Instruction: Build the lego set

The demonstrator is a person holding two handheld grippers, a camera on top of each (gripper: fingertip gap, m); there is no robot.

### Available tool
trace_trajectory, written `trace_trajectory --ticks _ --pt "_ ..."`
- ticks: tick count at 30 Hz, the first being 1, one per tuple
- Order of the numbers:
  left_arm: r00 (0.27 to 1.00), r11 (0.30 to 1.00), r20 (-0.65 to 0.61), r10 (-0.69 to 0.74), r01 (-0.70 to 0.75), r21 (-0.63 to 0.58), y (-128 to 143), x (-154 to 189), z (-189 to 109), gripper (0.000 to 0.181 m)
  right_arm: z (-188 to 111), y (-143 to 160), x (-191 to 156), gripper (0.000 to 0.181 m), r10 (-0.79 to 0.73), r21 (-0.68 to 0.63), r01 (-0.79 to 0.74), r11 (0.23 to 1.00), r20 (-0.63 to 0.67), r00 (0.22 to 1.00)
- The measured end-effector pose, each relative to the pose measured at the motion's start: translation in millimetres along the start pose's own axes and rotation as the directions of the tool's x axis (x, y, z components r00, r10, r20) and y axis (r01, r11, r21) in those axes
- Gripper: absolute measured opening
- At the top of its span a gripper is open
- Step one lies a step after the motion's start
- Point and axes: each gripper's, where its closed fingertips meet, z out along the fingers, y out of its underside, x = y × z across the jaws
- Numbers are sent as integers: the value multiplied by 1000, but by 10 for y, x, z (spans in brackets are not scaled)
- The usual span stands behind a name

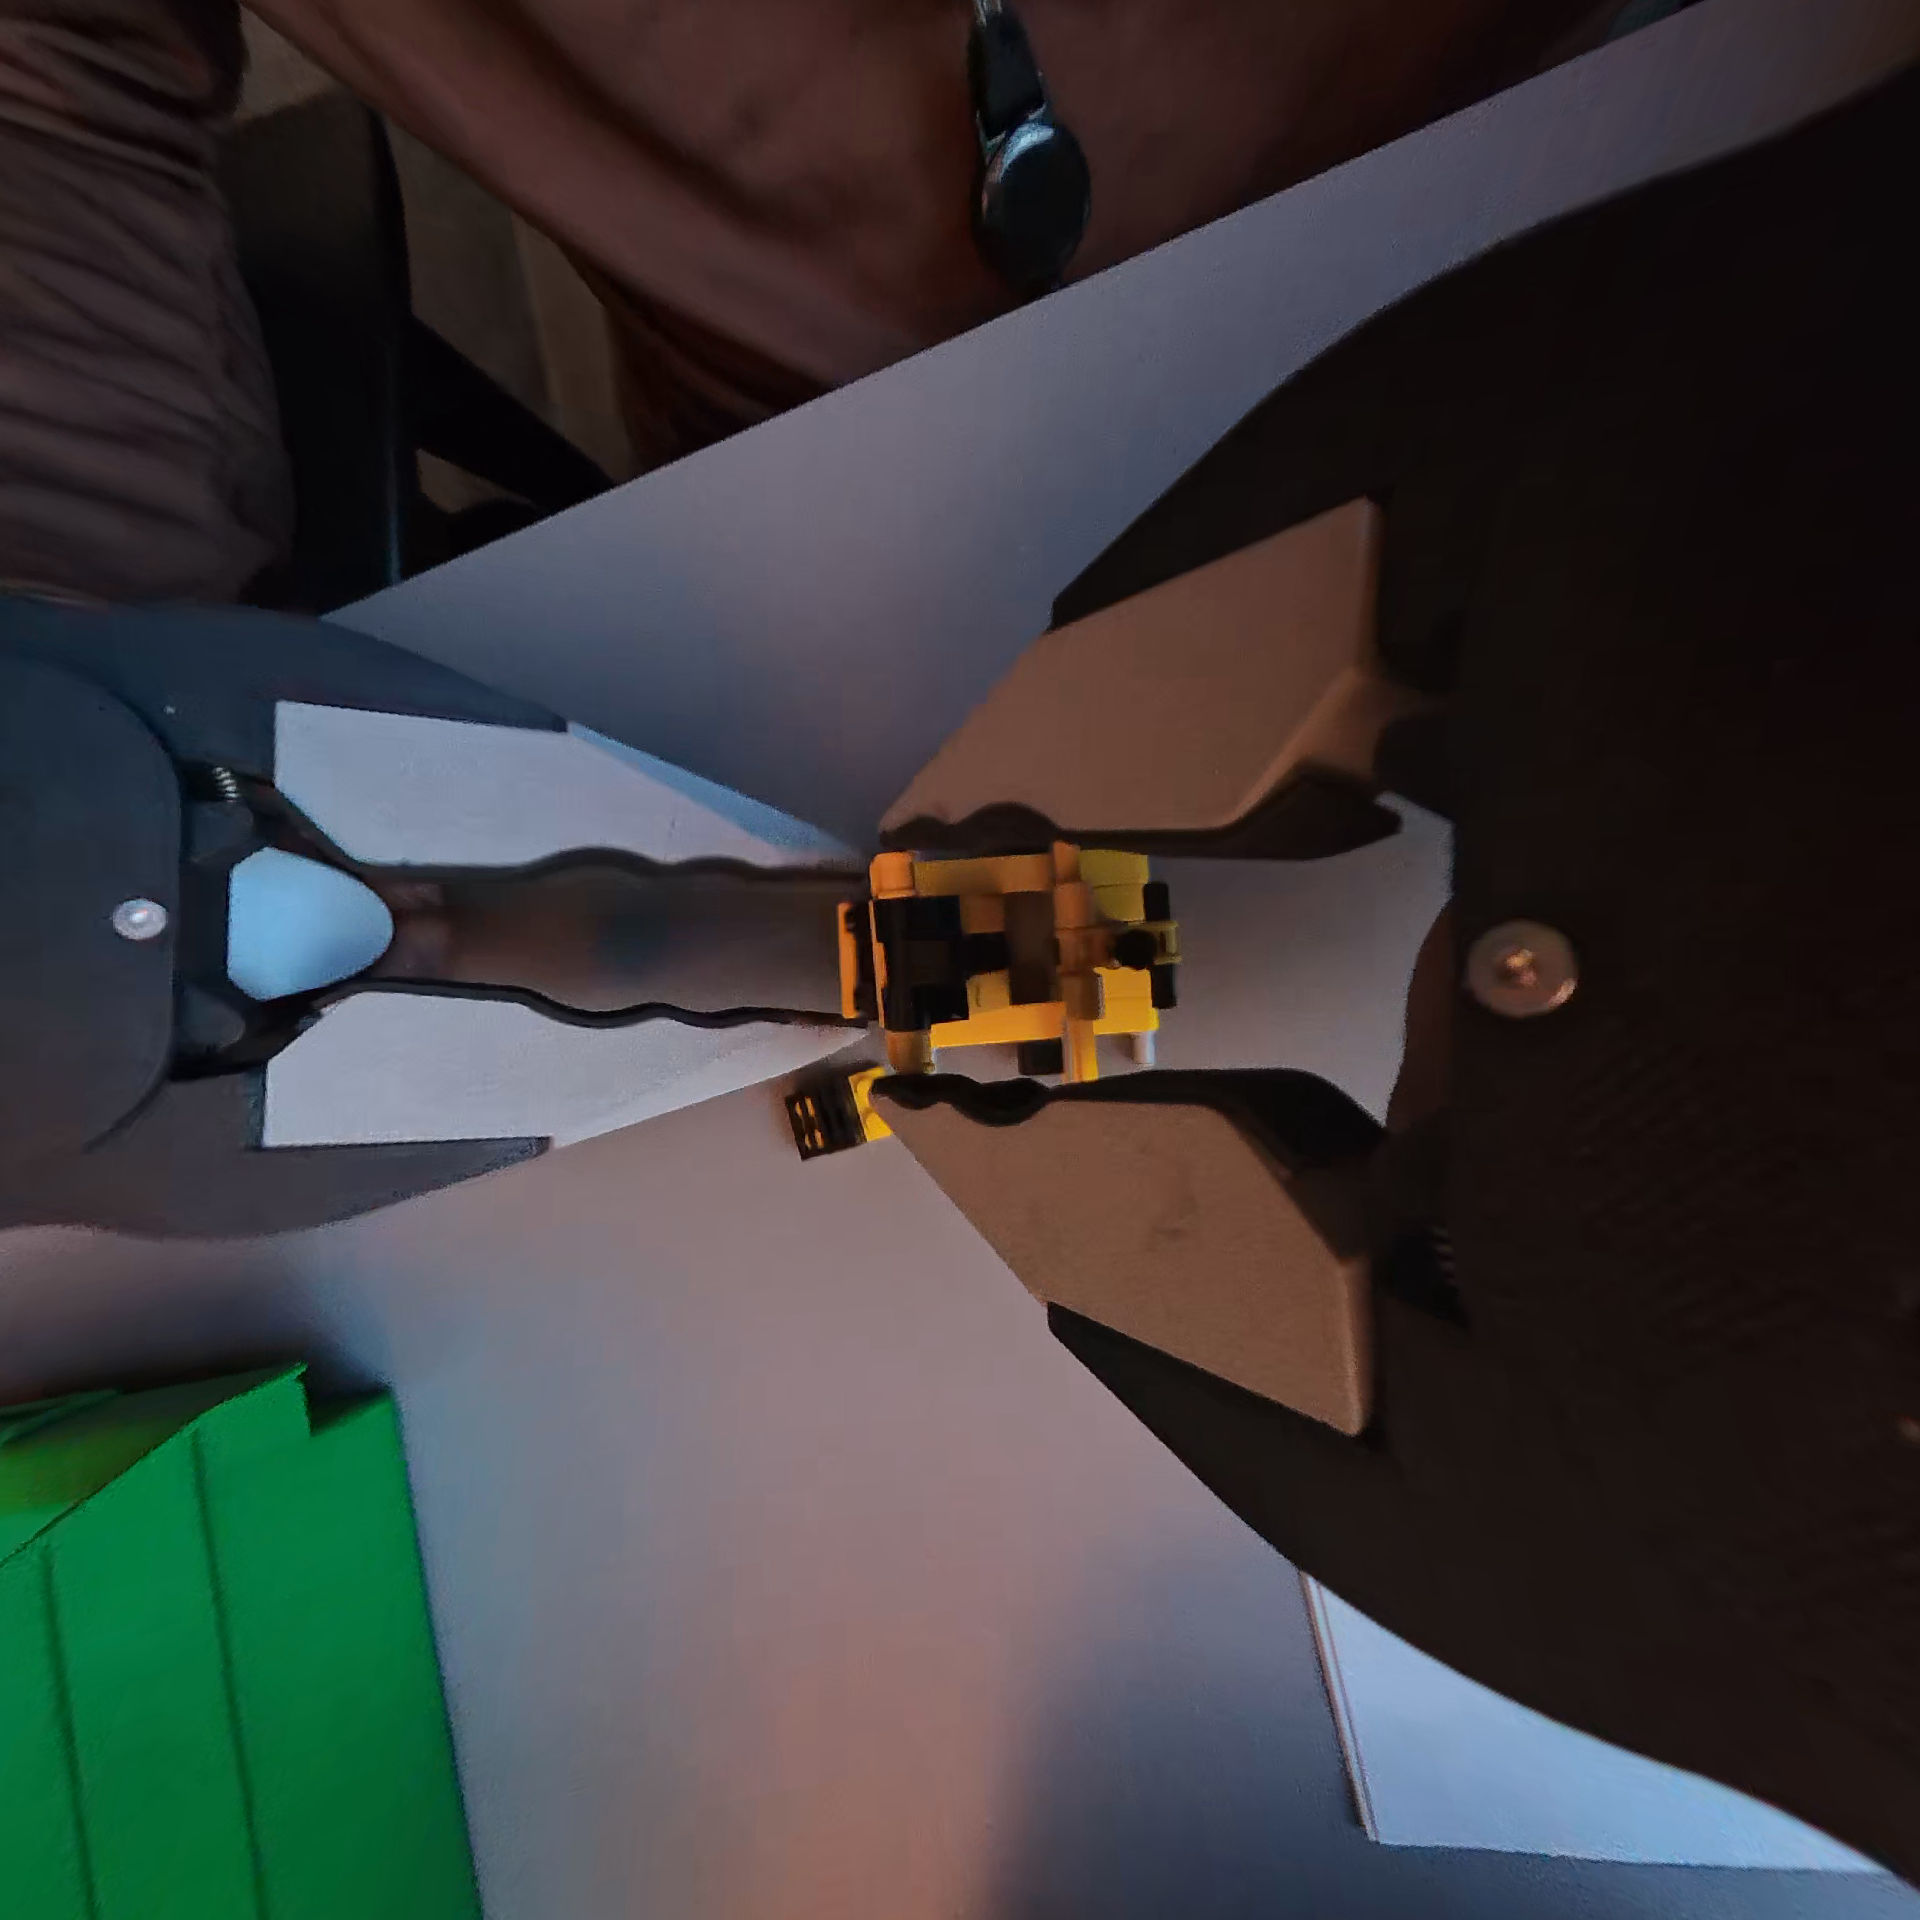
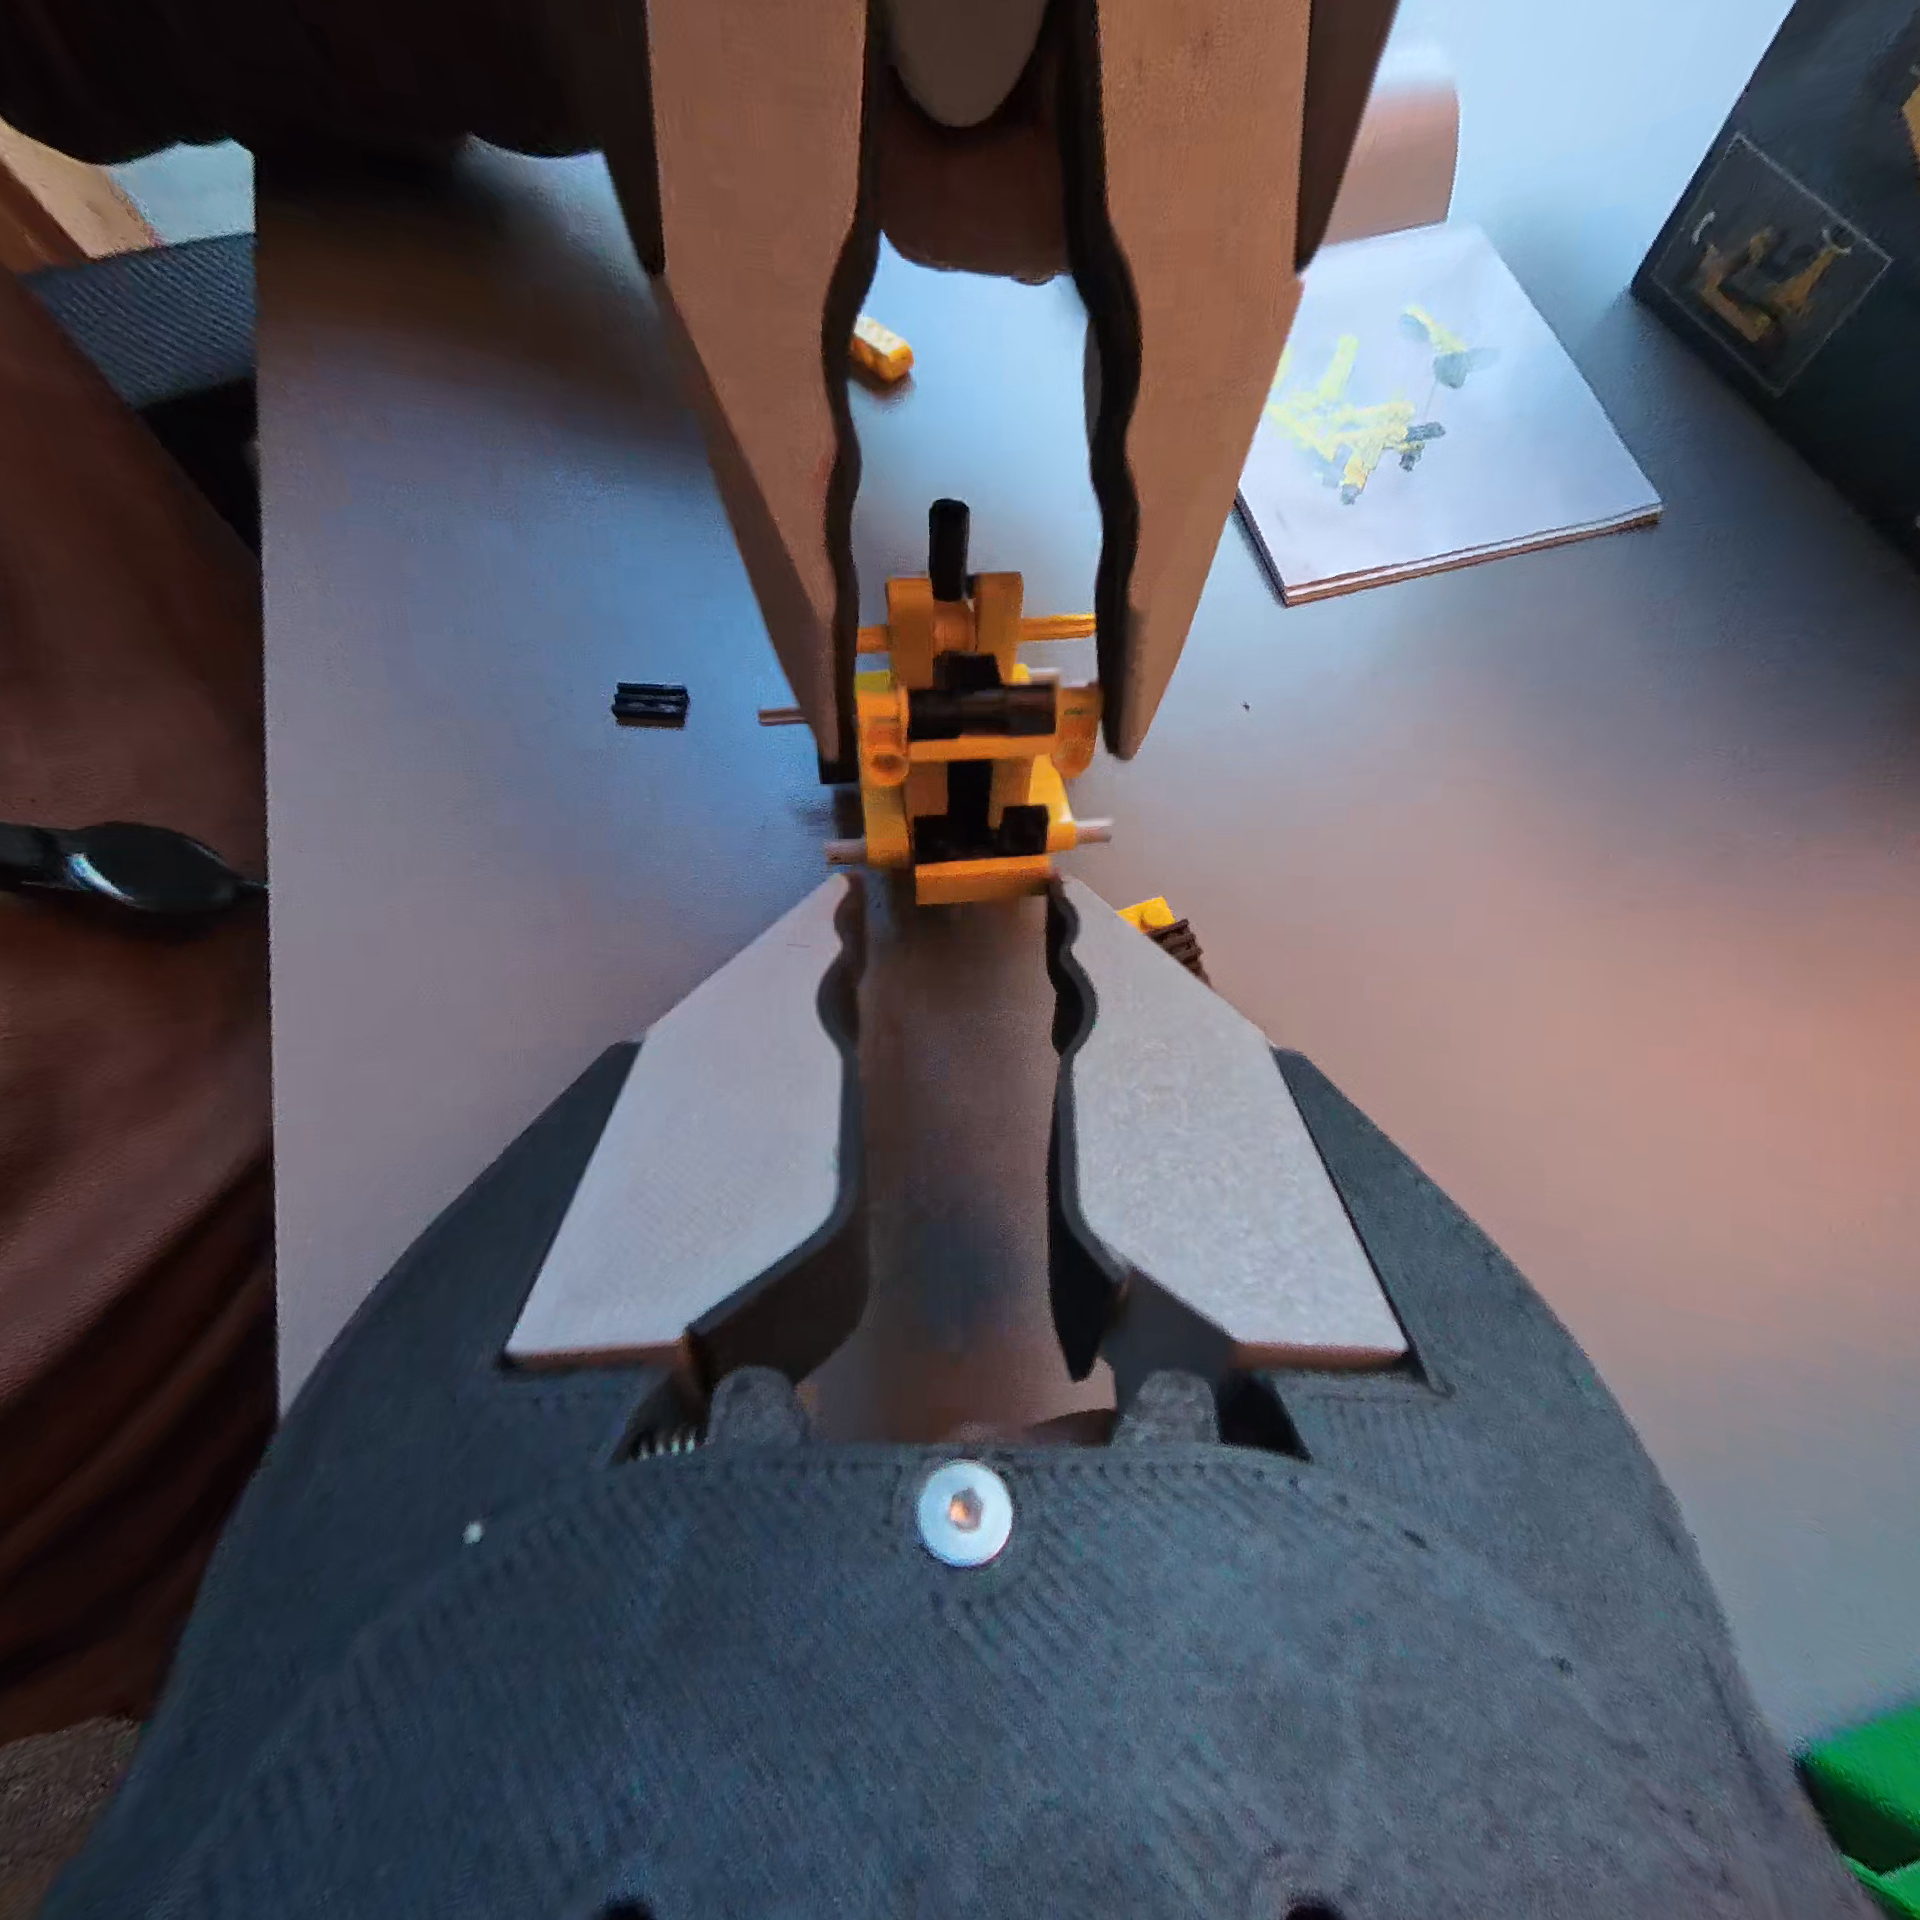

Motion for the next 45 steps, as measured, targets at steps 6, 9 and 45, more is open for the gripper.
trace_trajectory --ticks 6,9,45 --pt "1000 994 7 -9 8 108 10 -24 -108 40 112 31 87 31 -14 -61 12 998 -30 999" --pt "999 985 31 19 -24 168 -46 -49 -123 40 124 -18 84 24 -31 -41 31 999 -19 999" --pt "959 943 277 -55 -41 331 349 -56 -584 40 284 -446 126 16 -180 -244 203 948 116 977"
